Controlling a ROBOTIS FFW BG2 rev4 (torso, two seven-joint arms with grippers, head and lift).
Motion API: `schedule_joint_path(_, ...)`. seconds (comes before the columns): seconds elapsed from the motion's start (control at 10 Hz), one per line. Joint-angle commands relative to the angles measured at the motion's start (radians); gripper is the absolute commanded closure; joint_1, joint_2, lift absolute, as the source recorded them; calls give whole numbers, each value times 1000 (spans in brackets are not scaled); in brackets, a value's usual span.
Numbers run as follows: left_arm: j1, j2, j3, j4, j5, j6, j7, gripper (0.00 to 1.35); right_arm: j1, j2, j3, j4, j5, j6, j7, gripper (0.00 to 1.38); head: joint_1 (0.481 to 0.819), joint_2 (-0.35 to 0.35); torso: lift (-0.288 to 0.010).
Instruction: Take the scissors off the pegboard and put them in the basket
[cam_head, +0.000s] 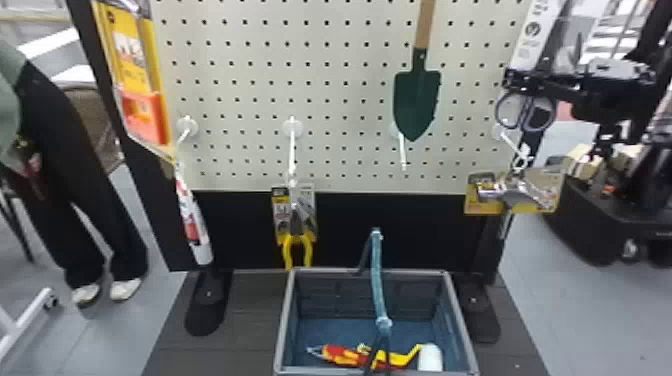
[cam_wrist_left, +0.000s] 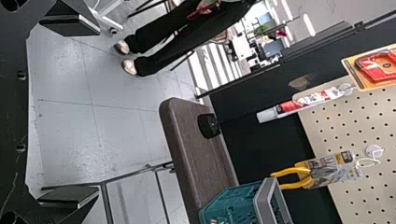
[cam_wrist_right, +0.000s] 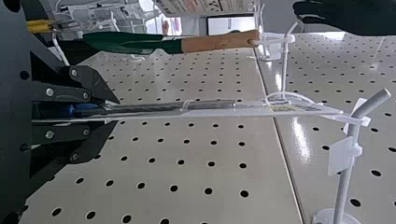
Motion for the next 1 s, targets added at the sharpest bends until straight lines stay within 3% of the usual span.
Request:
schedule_joint_path(0.0, 0, 0, 0, 0, 0, 1, 0, 101, 0, 0, 0, -2, -2, 0, 0, 1248, 549, 0, -100)
schedule_joint_path(0.9, 2, 2, 3, 0, 3, -2, 0, 101, 7, -12, -17, -61, -21, 17, -12, 1248, 549, 0, -100)
